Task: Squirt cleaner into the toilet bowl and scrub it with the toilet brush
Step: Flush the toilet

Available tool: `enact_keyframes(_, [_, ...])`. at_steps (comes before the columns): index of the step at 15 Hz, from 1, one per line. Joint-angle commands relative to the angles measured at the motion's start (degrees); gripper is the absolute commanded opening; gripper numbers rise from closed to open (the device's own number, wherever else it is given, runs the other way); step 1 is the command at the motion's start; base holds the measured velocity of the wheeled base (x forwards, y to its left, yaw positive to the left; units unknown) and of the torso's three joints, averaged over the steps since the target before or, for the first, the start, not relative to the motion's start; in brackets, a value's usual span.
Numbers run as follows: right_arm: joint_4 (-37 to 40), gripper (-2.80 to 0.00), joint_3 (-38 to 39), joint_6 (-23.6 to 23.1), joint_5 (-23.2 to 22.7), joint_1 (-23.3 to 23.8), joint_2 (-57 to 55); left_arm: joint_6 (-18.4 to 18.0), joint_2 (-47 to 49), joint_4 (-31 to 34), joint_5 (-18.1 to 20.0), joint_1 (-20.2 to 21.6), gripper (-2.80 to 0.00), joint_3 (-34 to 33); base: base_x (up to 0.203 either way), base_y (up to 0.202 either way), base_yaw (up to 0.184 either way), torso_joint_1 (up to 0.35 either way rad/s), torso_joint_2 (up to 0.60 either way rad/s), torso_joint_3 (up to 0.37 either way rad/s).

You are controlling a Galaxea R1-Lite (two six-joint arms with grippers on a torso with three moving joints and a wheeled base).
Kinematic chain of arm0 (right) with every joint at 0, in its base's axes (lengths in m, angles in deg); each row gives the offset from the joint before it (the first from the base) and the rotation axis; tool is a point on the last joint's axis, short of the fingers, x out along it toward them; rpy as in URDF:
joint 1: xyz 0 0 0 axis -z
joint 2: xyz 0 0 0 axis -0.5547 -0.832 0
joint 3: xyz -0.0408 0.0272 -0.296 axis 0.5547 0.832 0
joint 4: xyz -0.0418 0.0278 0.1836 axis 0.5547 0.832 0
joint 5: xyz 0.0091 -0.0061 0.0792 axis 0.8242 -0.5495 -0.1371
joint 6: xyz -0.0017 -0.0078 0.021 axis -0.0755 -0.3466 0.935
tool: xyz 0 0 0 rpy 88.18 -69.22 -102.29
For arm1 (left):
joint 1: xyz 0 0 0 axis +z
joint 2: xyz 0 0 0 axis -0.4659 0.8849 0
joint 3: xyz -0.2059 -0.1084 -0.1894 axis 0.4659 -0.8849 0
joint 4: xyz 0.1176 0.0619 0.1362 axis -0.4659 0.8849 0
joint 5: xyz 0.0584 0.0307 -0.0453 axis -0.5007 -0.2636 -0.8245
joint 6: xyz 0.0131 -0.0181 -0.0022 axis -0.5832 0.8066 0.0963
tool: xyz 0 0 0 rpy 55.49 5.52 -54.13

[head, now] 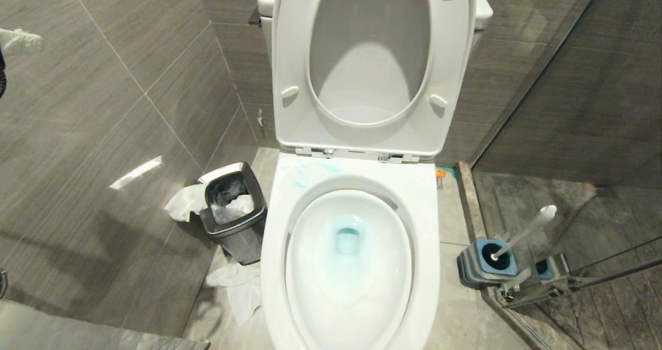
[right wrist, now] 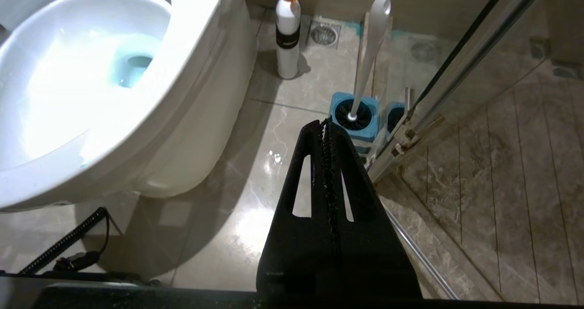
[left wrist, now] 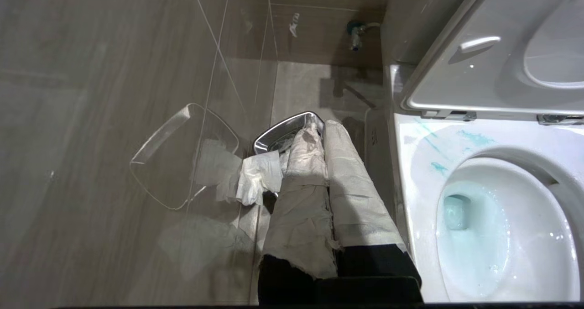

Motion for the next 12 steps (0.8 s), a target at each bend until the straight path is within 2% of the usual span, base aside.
enact_keyframes(1, [0.0,-2.8,0.1,0.0,0.0,0.0,-0.1,0.1,-0.5,0.1,0.1,-0.1,-2.8,0.1,0.0,0.0,0.0,0.006,0.0,-0.196])
enact_keyframes(6, [0.0,-2.8,0.0,0.0,-0.1,0.0,-0.1,2.3,-1.2,0.2,7.1,-0.2,-2.8,1.2,0.0,0.0,0.0,0.002,0.0,-0.199])
enact_keyframes(10, [0.0,-2.8,0.0,0.0,-0.1,0.0,-0.1,3.1,-0.8,0.0,7.7,-2.9,-2.8,1.4,0.0,0.0,0.0,0.005,0.0,-0.202])
enact_keyframes(12, [0.0,-2.8,0.0,0.0,-0.1,0.0,-0.1,4.5,0.5,-3.1,7.6,-4.4,-2.8,1.6,0.0,0.0,0.0,0.0,0.0,-0.199])
